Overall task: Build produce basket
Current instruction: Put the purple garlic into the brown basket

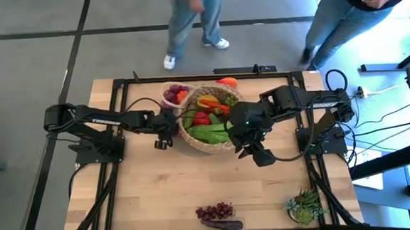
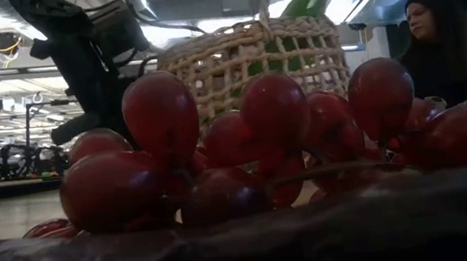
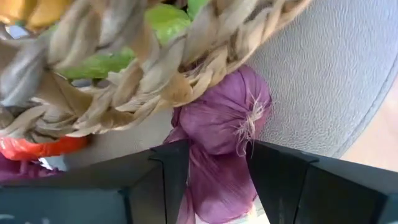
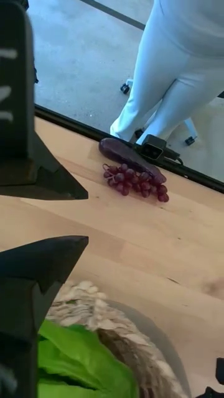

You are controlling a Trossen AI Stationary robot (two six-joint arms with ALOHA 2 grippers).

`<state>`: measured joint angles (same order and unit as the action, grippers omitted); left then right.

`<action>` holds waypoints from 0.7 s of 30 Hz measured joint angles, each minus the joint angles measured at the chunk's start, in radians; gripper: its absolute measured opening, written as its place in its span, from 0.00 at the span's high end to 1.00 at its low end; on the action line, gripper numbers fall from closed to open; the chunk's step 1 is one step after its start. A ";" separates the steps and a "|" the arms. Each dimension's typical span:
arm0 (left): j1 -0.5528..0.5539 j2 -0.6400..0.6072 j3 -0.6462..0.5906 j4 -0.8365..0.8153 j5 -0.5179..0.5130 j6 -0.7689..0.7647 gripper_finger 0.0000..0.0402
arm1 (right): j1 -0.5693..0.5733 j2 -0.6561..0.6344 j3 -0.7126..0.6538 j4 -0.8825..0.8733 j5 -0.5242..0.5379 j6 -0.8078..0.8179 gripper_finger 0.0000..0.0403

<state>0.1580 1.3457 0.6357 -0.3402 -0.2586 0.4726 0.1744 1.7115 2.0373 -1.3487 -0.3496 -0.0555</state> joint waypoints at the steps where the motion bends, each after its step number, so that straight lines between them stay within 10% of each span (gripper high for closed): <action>1: 0.000 0.008 0.000 0.011 -0.006 0.017 0.63 | 0.000 0.000 0.000 0.000 0.000 0.000 0.76; 21: -0.007 0.058 -0.001 0.101 -0.179 0.170 0.63 | 0.000 0.000 0.000 0.051 0.000 0.030 0.76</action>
<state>0.1509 1.4041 0.6350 -0.2390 -0.4374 0.6421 0.1741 1.7115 2.0373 -1.2972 -0.3500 -0.0259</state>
